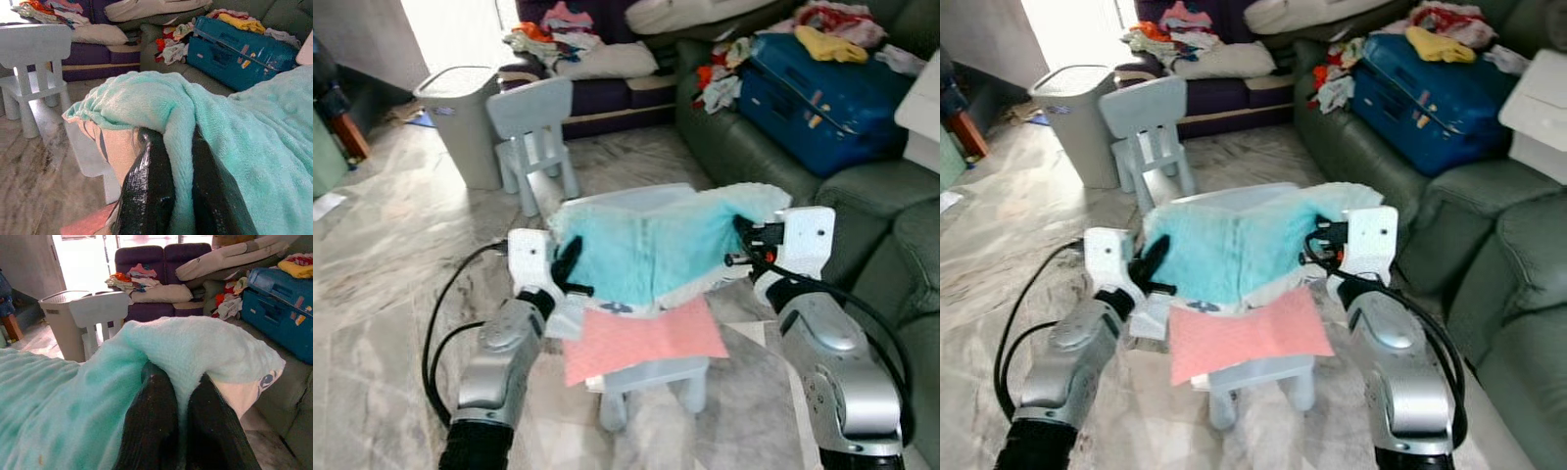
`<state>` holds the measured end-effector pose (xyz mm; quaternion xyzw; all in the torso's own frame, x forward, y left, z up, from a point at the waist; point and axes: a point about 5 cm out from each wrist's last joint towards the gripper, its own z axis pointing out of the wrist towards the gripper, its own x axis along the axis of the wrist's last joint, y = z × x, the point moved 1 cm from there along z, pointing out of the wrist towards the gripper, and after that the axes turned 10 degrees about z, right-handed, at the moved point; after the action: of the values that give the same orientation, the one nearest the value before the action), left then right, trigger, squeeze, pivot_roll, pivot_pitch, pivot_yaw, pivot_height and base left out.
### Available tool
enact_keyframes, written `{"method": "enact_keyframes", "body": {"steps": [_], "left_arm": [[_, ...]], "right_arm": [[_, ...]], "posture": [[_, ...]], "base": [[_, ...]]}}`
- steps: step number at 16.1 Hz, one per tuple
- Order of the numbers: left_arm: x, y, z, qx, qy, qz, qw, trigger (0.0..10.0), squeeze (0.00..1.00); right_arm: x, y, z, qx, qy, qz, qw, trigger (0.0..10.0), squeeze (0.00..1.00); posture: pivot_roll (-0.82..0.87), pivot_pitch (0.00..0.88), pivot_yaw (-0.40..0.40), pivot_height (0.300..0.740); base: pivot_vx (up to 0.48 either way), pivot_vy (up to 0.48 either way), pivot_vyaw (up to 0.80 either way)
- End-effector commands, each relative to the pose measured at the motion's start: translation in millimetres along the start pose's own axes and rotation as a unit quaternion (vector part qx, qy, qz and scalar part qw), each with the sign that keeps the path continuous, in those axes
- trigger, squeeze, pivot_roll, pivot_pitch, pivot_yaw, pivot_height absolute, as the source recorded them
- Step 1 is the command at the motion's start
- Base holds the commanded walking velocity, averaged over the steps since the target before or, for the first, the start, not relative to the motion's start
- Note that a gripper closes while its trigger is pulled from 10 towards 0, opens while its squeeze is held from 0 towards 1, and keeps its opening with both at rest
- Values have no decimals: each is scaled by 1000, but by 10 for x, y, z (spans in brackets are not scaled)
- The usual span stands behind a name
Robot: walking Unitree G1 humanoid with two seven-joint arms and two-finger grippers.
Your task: Move the pillow to the sofa
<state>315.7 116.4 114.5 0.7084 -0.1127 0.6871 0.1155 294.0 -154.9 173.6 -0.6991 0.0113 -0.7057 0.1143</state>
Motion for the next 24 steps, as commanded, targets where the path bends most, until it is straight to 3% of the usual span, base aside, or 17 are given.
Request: {"method": "enact_keyframes", "body": {"steps": [1,10,16,21,24], "left_arm": [[42,35,25,-8,8,3,1000,10000,0],[34,24,24,-6,6,2,1000,10000,0],[35,22,30,-6,6,3,1000,10000,0],[24,-24,35,14,2,-19,1000,10000,0],[32,-43,51,15,-1,-32,999,10000,0]], "right_arm": [[97,-37,-8,10,17,0,1000,10000,0],[90,-39,-5,10,16,0,1000,10000,0],[90,-42,-1,11,14,0,1000,10000,0],[91,-44,-1,13,15,-1,1000,10000,0],[97,-55,5,14,17,0,1000,10000,0]], "posture": [[-268,0,63,740],[-267,0,63,740],[-268,0,63,740],[-265,0,61,740],[-266,0,63,740]], "base": [[0,-262,0],[0,-267,0],[0,-263,-660],[0,0,-300],[0,426,0]]}}
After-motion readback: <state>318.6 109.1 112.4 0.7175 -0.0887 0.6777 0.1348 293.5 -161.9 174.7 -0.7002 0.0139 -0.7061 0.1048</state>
